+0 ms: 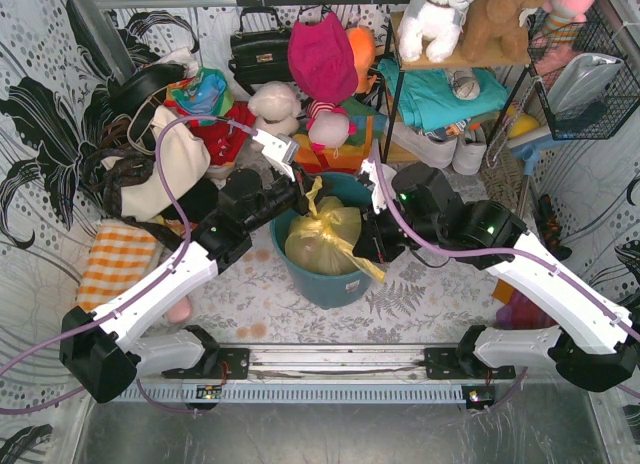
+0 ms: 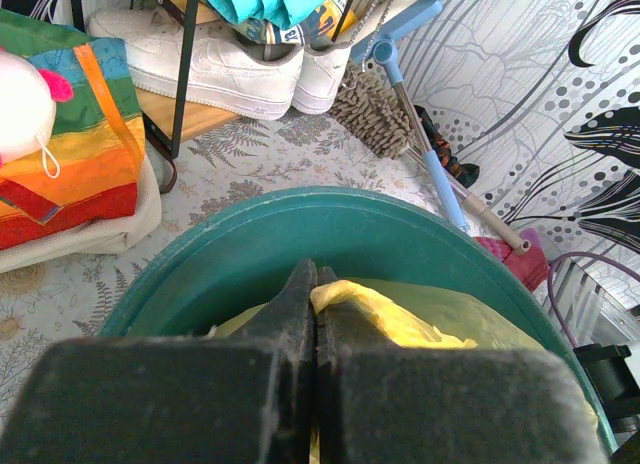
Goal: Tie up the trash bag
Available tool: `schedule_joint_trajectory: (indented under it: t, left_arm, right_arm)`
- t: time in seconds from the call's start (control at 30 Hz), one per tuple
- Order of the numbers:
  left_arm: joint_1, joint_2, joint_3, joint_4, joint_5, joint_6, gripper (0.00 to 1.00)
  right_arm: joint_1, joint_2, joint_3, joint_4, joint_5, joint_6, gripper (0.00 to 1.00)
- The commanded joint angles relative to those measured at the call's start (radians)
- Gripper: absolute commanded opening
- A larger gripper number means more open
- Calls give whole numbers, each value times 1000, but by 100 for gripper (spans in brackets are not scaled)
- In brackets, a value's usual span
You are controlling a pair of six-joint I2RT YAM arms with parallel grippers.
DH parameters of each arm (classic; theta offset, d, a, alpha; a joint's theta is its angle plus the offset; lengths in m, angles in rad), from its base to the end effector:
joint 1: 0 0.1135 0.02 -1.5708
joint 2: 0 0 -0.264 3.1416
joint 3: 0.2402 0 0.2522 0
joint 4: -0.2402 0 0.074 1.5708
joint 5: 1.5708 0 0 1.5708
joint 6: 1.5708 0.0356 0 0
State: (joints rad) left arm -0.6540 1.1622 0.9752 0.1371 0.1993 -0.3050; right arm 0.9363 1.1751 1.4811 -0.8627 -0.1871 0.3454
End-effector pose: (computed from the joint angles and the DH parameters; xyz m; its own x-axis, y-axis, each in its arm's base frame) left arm 0.2145 -0.1733 0.3637 -0.2640 -0.1685 -0.9497 0.7066 0.6364 -0.3093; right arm 0.1288 0.1862 0.4305 -0.5943 -0.2463 -0.7656 -0.7266 0.5724 0.3799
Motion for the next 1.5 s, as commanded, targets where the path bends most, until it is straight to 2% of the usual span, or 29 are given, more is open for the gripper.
schedule_joint_trajectory:
  t: [0.0, 0.3, 0.5, 0.63, 0.67, 0.77, 0.93, 1.03, 1.33, 1.47]
  left_arm:
    - [-1, -7, 8, 55, 7, 3, 0]
    - [0, -9, 11, 56, 4, 4, 0]
    - [-1, -7, 8, 63, 2, 2, 0]
    - [0, -6, 10, 65, 4, -2, 0]
    - [-1, -5, 10, 66, 5, -2, 0]
    - [0, -5, 8, 68, 4, -3, 0]
    - [-1, -4, 7, 67, 4, -3, 0]
    - [-1, -6, 6, 68, 2, -3, 0]
    - [-1, -3, 5, 71, -13, -9, 0]
    - [0, -3, 2, 75, -33, -18, 0]
  right_arm:
    - [4, -12, 31, 18, -6, -10, 1]
    - [3, -67, -10, 185, -177, 83, 0]
    - [2, -125, -216, 488, -374, 236, 0]
    - [2, -148, -327, 615, -434, 327, 0]
    - [2, -153, -345, 624, -439, 341, 1]
    - [2, -150, -376, 631, -453, 372, 15]
    - [2, -140, -372, 543, -410, 359, 37]
    - [2, -127, -359, 507, -410, 346, 44]
    - [4, -81, -402, 617, -529, 383, 49]
    - [10, -75, -420, 624, -536, 382, 50]
